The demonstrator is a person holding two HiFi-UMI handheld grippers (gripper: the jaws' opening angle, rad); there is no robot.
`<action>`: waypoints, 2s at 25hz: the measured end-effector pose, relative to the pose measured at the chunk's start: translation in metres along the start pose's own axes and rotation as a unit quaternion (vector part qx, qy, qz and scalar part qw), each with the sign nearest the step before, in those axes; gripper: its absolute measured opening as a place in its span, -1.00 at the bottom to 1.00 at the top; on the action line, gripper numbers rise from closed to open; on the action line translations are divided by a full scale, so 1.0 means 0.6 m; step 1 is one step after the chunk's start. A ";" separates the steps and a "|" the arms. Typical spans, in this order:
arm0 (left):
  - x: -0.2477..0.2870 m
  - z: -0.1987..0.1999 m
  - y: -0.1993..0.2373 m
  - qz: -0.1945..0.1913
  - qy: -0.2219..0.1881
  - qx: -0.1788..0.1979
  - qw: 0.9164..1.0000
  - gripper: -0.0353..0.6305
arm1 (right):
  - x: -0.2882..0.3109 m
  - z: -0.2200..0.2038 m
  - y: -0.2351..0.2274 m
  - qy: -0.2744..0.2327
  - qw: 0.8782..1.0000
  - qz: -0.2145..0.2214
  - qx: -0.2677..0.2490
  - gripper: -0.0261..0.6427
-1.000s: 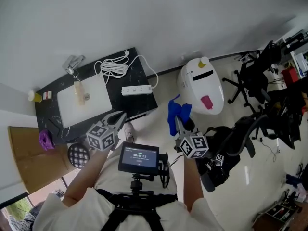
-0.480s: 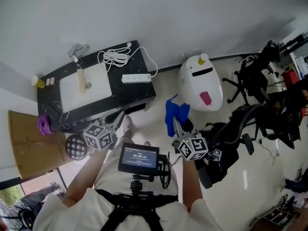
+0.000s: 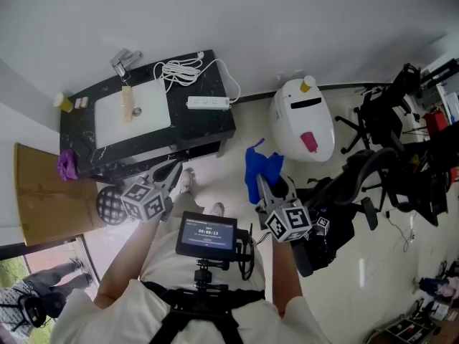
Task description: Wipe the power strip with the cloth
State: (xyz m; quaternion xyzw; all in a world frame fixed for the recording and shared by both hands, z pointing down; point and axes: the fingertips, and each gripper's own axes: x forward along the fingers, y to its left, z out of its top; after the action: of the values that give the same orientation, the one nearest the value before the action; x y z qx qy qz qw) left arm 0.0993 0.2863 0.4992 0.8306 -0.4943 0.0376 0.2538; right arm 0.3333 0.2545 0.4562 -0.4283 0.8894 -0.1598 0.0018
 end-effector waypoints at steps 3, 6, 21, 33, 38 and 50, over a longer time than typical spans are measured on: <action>-0.009 0.003 0.002 0.004 -0.001 0.000 1.000 -0.89 | -0.003 0.002 0.003 0.000 1.000 -0.001 -0.001 -0.60; -0.013 0.006 0.006 0.005 -0.001 0.000 1.000 -0.89 | -0.005 0.003 0.003 -0.001 1.000 -0.005 0.000 -0.60; -0.017 0.096 0.140 -0.003 -0.006 0.012 1.000 -0.89 | 0.129 -0.005 0.036 0.007 0.999 -0.032 -0.008 -0.60; -0.042 0.097 0.222 0.000 0.006 -0.001 1.000 -0.89 | 0.206 -0.030 0.095 0.023 0.999 -0.022 -0.034 -0.61; -0.049 0.094 0.233 -0.001 0.011 -0.003 1.000 -0.89 | 0.212 -0.036 0.105 0.028 0.999 -0.027 -0.035 -0.61; -0.037 0.091 0.228 -0.014 0.020 -0.001 1.000 -0.89 | 0.199 -0.047 0.093 0.039 0.997 -0.052 -0.047 -0.61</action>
State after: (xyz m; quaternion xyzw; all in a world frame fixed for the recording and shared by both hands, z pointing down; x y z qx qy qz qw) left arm -0.0372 0.2269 0.4973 0.8360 -0.4779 0.0500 0.2650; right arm 0.2113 0.2042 0.4828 -0.4668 0.8719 -0.1343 -0.0616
